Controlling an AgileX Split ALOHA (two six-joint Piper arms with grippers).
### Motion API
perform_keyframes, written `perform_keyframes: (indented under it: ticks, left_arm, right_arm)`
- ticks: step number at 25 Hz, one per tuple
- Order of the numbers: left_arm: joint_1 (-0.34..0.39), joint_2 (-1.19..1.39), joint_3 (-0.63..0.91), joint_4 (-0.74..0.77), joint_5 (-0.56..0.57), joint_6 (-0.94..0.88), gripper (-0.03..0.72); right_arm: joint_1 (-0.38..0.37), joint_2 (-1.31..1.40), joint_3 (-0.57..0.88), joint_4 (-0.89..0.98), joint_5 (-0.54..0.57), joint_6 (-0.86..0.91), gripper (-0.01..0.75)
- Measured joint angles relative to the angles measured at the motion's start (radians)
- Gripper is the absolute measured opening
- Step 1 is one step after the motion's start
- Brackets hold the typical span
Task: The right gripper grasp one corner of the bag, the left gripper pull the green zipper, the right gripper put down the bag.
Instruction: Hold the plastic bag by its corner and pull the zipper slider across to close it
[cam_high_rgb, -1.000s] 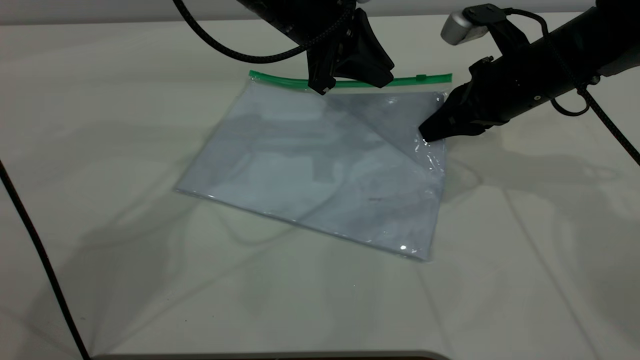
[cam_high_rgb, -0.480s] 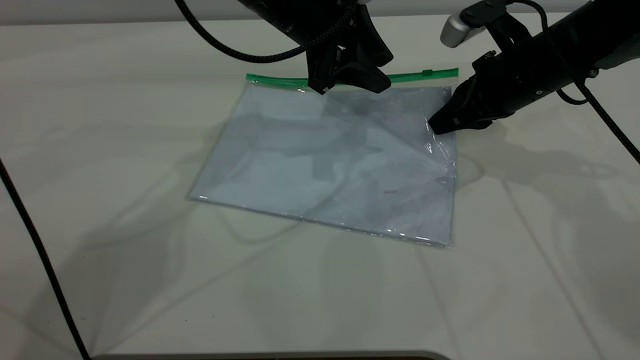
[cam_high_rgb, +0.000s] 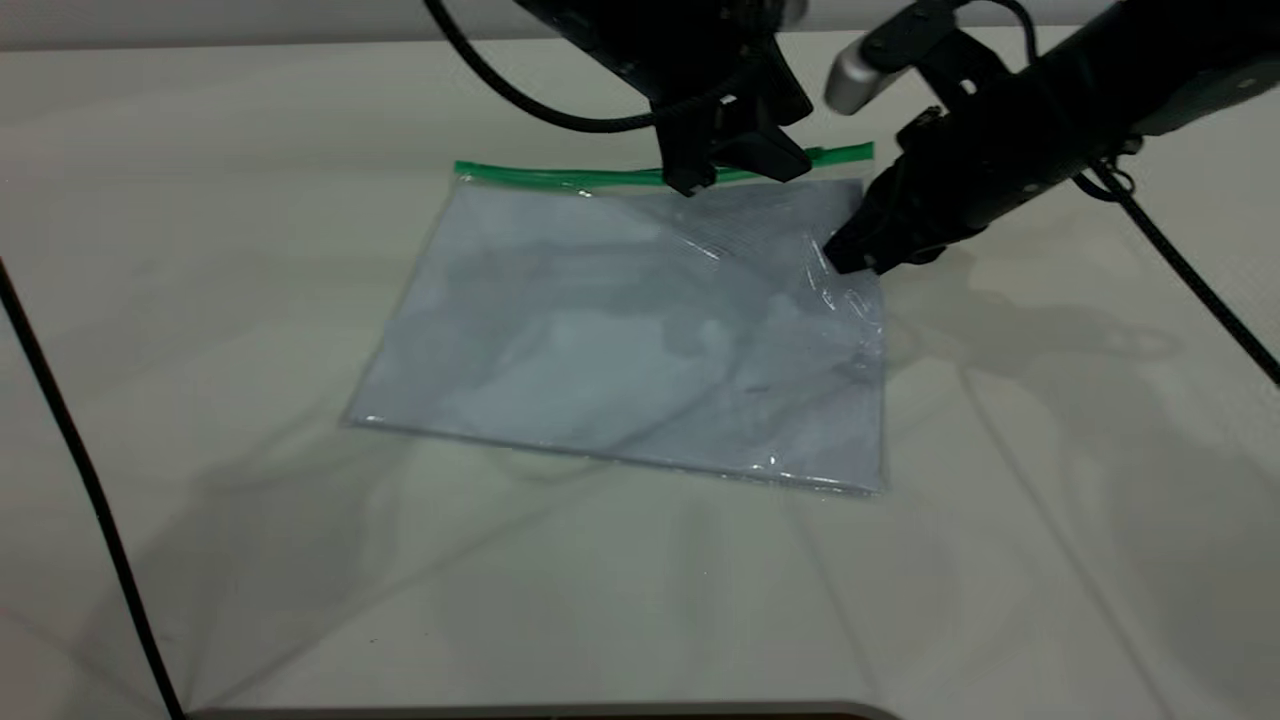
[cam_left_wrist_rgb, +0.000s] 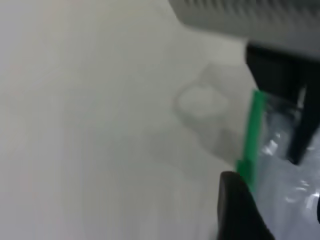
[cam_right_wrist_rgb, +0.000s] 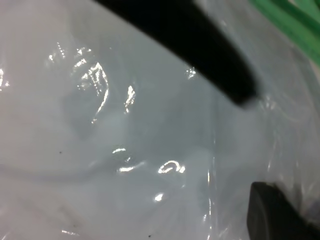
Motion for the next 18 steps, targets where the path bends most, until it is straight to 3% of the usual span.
perform_keyframes:
  ticks: [13, 16, 18]
  left_arm:
    - [-0.008, 0.000, 0.000, 0.043, -0.025, 0.000, 0.437]
    - [-0.008, 0.000, 0.000, 0.043, -0.025, 0.000, 0.368]
    - [-0.008, 0.000, 0.000, 0.043, -0.026, 0.000, 0.278]
  right_arm:
    - [0.031, -0.067, 0.001, -0.018, -0.030, -0.001, 0.035]
    - [0.032, -0.067, 0.001, -0.018, -0.029, -0.001, 0.035]
    - [0.032, -0.067, 0.001, -0.018, -0.027, -0.001, 0.035]
